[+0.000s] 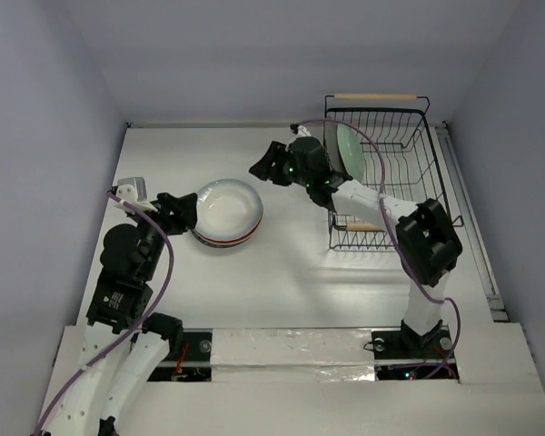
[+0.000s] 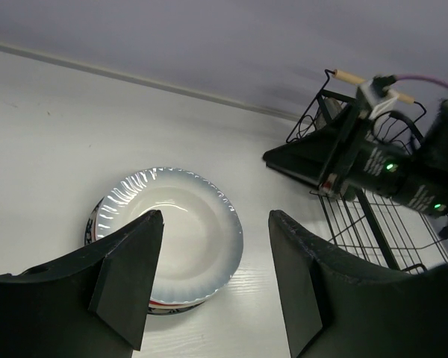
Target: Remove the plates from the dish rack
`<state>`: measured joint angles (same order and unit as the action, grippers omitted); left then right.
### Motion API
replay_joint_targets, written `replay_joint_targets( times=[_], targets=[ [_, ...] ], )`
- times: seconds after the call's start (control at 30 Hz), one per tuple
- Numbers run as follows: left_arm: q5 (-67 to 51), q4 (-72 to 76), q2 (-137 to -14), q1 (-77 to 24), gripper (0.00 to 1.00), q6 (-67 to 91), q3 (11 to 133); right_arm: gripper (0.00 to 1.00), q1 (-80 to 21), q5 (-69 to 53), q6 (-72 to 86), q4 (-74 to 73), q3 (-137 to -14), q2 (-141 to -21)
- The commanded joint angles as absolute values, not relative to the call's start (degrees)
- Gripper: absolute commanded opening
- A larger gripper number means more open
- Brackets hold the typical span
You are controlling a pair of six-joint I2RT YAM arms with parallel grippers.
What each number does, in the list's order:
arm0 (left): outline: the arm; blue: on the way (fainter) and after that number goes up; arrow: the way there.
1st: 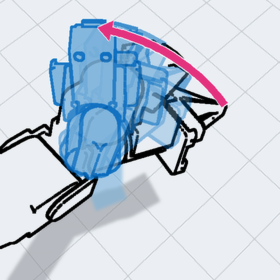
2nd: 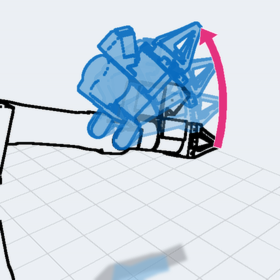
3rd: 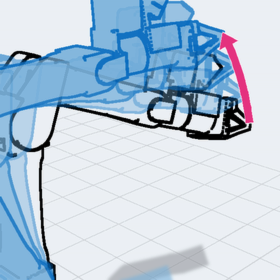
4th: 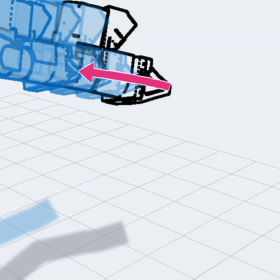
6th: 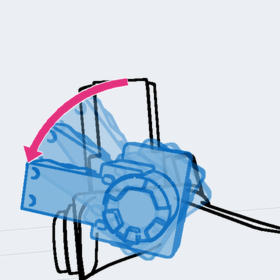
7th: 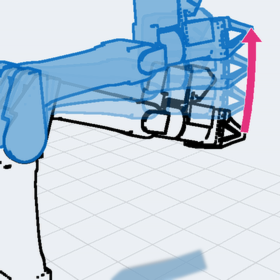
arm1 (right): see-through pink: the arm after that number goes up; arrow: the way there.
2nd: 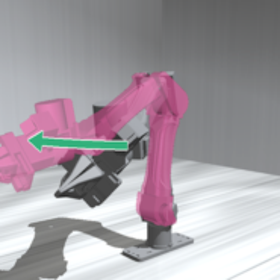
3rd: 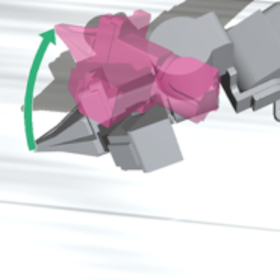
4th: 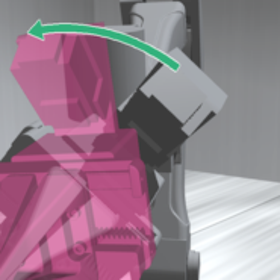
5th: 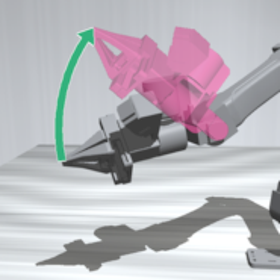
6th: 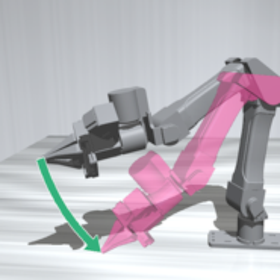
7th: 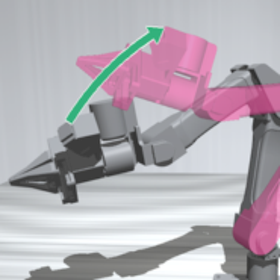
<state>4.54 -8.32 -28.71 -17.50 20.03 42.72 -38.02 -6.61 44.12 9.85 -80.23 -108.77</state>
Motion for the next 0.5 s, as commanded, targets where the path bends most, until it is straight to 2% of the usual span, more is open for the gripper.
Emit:
replay_joint_targets(
  times=[0.0,0.07,0.1,0.23,0.37,0.47],
  targets=[
    [4.04,-4.75,-28.48,-17.14,0.56,20.04,42.19,0.33,-38.76,-9.57,38.24,6.95,-85.86,-102.58],
    [4.04,-4.75,-28.48,-17.14,0.56,20.04,42.10,0.07,-38.76,-8.62,34.99,4.41,-87.18,-100.38],
    [4.04,-4.75,-28.48,-17.14,0.56,20.04,42.19,0.00,-38.76,-7.31,32.02,3.00,-87.71,-97.93],
    [3.96,-4.75,-28.48,-17.14,0.47,19.95,42.10,0.00,-38.76,9.08,23.15,-6.05,-88.86,-91.87],
    [4.48,-4.74,-28.56,-17.14,0.16,20.04,42.19,0.00,-35.69,17.74,16.27,-13.17,-87.02,-87.55],
    [5.89,-5.27,-28.22,-17.14,0.11,20.21,42.36,0.00,-32.09,19.85,12.49,-15.37,-83.50,-85.00]
  ],
)
